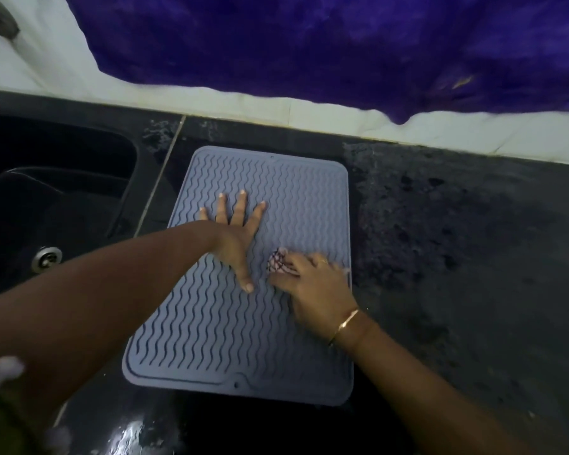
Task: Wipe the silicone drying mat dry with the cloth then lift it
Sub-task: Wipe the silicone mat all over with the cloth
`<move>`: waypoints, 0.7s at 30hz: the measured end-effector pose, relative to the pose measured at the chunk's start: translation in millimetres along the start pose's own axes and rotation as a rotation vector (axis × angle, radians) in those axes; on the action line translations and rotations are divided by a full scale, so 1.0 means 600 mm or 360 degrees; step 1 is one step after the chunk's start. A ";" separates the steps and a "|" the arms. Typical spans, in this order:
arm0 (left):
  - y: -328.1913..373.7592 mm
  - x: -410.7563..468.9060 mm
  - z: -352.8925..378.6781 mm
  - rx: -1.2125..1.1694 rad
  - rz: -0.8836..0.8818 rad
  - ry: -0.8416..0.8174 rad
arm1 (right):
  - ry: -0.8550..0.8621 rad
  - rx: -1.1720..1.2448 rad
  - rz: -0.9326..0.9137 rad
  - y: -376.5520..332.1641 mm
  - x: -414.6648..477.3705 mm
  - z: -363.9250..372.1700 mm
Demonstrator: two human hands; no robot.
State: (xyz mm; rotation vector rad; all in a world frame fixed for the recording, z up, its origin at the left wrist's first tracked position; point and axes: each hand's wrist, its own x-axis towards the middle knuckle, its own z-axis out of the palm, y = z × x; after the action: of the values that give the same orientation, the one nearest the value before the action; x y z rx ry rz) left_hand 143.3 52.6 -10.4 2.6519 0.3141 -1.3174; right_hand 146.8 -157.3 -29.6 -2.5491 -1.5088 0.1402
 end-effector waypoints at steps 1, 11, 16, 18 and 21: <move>0.002 -0.002 -0.001 0.0002 -0.0009 0.0002 | -0.0053 0.0073 -0.0015 0.006 0.005 -0.004; 0.003 -0.040 0.057 -0.0248 0.0083 0.0145 | -0.0095 -0.0164 0.0352 0.059 0.137 -0.009; -0.005 -0.042 0.089 -0.0392 0.0111 0.0253 | -0.0207 -0.0151 0.0163 -0.026 -0.009 0.010; -0.006 -0.039 0.098 -0.0447 0.0109 0.0278 | -0.0197 -0.0142 0.0065 -0.072 -0.080 0.008; -0.007 -0.034 0.115 -0.0498 0.0094 0.0339 | -0.0150 -0.0125 -0.0033 -0.104 -0.146 0.003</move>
State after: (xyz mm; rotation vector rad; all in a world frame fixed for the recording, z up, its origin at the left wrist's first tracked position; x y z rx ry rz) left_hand 77.2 37.8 -35.4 2.5120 0.4266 -0.8853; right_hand 50.5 -204.4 -19.4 -2.6212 -1.6044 0.2044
